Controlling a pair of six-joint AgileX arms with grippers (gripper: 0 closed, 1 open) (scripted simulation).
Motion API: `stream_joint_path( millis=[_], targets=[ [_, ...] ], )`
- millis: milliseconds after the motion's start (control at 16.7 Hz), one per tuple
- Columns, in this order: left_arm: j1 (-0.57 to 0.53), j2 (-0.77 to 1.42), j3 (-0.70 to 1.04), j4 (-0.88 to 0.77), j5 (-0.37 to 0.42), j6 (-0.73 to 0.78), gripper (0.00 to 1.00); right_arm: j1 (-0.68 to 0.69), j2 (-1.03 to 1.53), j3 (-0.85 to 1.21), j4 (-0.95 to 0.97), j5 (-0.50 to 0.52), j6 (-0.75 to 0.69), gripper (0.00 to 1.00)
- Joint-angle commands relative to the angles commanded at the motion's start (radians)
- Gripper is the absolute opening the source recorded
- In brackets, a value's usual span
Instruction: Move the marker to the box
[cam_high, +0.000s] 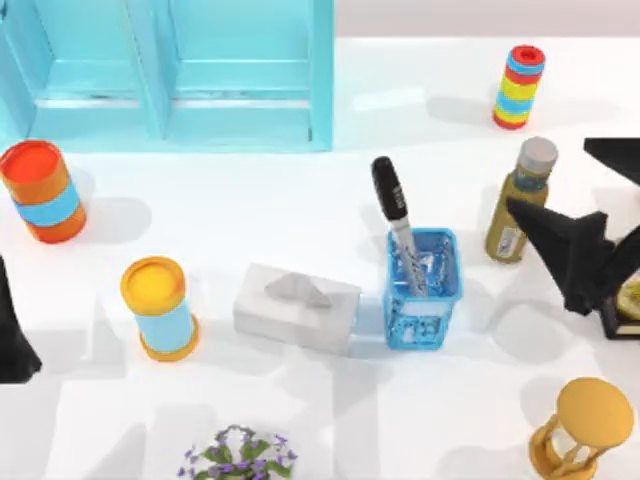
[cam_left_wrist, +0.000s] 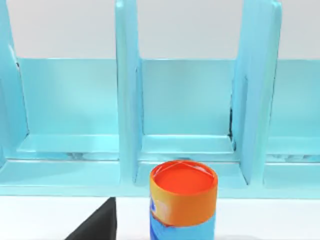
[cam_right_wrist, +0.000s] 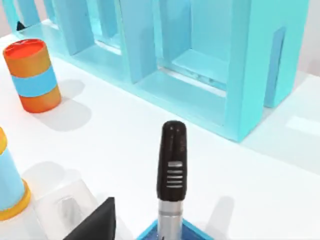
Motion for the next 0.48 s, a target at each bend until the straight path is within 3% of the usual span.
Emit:
stream_joint_path(
  millis=[480],
  targets=[
    [0.000, 0.000, 0.000, 0.000, 0.000, 0.000, 1.00, 0.050, 0.390, 0.074, -0.002, -0.074, -0.056, 1.00]
  ],
)
